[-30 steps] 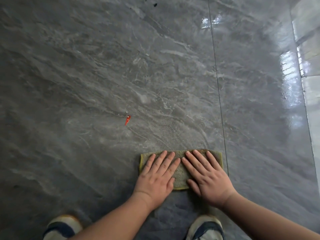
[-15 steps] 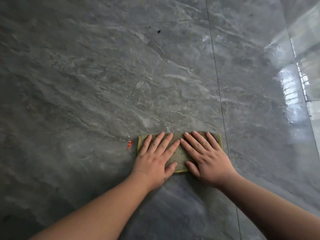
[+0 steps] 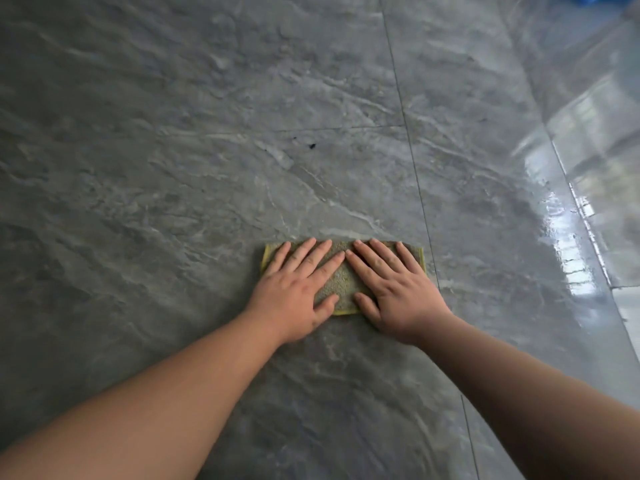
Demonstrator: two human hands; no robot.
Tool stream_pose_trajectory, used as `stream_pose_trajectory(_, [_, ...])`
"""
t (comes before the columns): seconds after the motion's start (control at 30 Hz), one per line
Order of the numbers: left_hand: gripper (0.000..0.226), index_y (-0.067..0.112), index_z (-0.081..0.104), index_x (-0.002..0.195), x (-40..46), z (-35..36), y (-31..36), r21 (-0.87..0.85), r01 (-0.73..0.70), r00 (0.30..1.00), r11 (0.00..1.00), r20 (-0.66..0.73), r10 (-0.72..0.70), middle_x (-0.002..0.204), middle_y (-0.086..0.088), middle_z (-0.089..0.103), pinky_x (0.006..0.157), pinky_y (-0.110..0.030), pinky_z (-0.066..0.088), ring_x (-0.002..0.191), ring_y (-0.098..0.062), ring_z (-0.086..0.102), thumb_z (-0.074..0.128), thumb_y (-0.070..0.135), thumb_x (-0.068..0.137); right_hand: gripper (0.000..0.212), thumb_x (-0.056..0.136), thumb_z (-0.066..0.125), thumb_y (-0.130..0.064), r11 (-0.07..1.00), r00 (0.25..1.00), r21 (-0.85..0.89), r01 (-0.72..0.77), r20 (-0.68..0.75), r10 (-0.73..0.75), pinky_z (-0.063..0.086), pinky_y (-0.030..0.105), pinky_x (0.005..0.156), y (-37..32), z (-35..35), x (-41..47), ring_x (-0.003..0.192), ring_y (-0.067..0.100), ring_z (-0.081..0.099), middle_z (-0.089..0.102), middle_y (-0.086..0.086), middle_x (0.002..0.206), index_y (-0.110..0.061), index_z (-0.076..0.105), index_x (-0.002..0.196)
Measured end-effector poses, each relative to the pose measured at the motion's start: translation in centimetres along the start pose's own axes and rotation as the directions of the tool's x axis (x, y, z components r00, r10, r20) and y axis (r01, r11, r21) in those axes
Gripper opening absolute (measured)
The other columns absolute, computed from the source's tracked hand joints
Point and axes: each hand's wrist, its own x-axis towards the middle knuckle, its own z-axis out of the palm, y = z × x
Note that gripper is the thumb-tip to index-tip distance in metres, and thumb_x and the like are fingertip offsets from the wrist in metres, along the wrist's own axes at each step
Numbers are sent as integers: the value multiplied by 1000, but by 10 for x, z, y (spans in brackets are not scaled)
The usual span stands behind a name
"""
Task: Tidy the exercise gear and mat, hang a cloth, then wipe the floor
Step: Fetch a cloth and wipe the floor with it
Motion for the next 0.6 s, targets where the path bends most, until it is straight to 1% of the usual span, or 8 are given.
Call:
stream_pose_trajectory(0.17, [73,38,-2,155,56,-14,-26,-4,44,999,999,-19,-44,165,9,-2,122,-45,1,151,-13,-3,21,63,91,68,96,26,-57,1000,1000,-4,-16,-21,16,7,47,123,25,-16,59,152,15,6,11,-10,165,-33,9,157])
stream_pose_trajectory(0.3, [71,39,-2,155,96,-21,-43,-25,83,996,996,-39,-84,165,10,-3,122,-44,-1,151,-11,-3,23,62,93,70,93,18,-60,1000,999,-14,3,-37,-3,2,44,123,48,-29,106,152,12,2,6,-12,165,-36,6,157])
stream_pose_trajectory(0.43, [70,39,-3,155,131,-27,-62,8,85,995,996,-45,-85,165,10,-5,122,-44,-1,151,-12,-4,22,62,93,72,89,9,-63,998,998,-55,15,-62,-18,-2,41,123,69,-37,142,152,12,1,4,-12,165,-37,5,157])
stream_pose_trajectory(0.53, [70,39,-5,154,144,-30,-67,10,87,996,996,-29,-87,165,9,-6,122,-44,-2,151,-12,-5,20,62,93,73,89,9,-64,998,998,-63,20,-63,-24,-2,41,123,77,-38,155,152,11,0,4,-13,165,-38,4,157])
stream_pose_trajectory(0.6, [69,39,-8,154,145,-33,-66,3,89,996,996,12,-89,165,9,-8,122,-45,-4,151,-12,-8,20,61,94,72,89,9,-64,998,998,-66,10,-64,-15,-2,41,123,77,-38,156,152,12,0,4,-12,165,-38,4,156])
